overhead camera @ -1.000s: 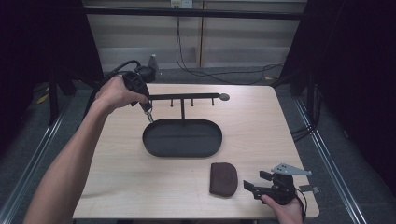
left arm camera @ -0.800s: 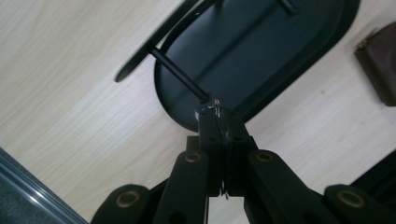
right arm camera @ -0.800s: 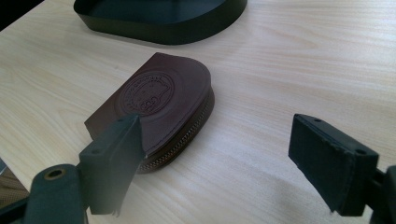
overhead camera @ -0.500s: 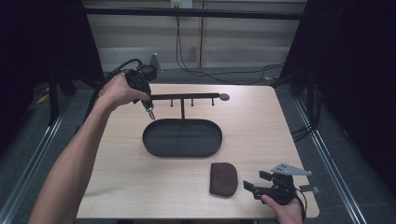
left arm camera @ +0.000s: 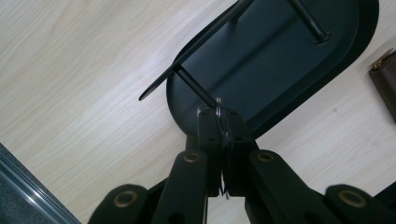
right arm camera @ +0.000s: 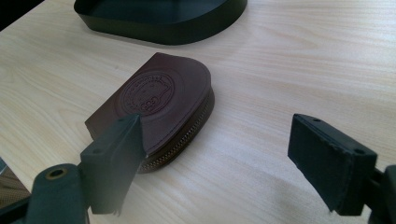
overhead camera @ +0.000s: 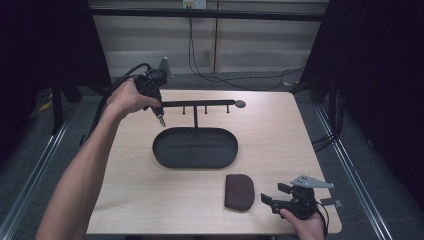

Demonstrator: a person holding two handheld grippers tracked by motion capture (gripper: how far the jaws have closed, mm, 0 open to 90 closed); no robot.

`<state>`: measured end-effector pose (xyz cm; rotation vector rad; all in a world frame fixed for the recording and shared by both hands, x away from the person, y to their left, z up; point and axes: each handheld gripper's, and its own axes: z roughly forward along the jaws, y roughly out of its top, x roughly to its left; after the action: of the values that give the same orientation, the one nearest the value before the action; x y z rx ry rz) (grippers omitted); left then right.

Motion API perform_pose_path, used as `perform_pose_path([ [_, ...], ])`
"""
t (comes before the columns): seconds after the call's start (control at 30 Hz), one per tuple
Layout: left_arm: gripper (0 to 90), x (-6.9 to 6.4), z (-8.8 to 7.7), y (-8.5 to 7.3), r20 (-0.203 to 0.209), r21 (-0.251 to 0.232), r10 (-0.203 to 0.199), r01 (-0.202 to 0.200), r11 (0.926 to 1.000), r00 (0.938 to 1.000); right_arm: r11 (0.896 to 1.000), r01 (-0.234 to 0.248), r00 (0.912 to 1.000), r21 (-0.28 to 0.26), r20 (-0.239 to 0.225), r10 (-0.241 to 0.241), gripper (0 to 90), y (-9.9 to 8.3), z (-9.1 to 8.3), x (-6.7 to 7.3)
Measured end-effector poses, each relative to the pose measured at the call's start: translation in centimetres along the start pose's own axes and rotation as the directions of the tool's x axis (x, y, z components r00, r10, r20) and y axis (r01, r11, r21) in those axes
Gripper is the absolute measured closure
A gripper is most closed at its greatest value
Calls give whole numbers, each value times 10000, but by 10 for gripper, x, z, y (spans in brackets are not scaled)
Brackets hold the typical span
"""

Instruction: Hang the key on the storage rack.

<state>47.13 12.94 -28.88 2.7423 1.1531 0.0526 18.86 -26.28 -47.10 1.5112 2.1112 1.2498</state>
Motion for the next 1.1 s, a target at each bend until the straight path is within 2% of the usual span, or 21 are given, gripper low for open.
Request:
perform_pose_path([
  [0.13,864,3,-2,-1,-243,45,-150,151,9999,9996,10000,25,10000,14,-16,-25,180,0,0,0],
  [0.23,882,6,-3,-4,-101,80,-224,225,9997,9997,10000,22,10000,42,-8,-22,191,0,0,0],
  [0.43,875,3,-5,-8,-166,-74,-289,288,9996,9994,10000,33,10000,1,14,-33,191,0,0,0],
  [0.53,877,5,-7,-14,-65,-115,-404,404,9991,9992,10000,58,10000,41,-5,-58,191,0,0,1],
  [0.67,869,9,-11,-27,141,-441,-531,537,9976,9985,10000,43,10000,56,-6,-43,190,0,1,1],
  [0.87,827,10,-12,-48,451,-868,-488,526,9948,9978,10000,4,10000,96,-7,-4,191,1,2,1],
  [1.0,722,12,-9,-64,503,-1288,-519,580,9900,9974,9999,4,10000,113,-4,-4,191,1,3,1],
  [1.1,680,12,-4,-75,603,-1562,-573,661,9855,9965,9999,-43,10000,122,-16,43,190,1,3,0],
])
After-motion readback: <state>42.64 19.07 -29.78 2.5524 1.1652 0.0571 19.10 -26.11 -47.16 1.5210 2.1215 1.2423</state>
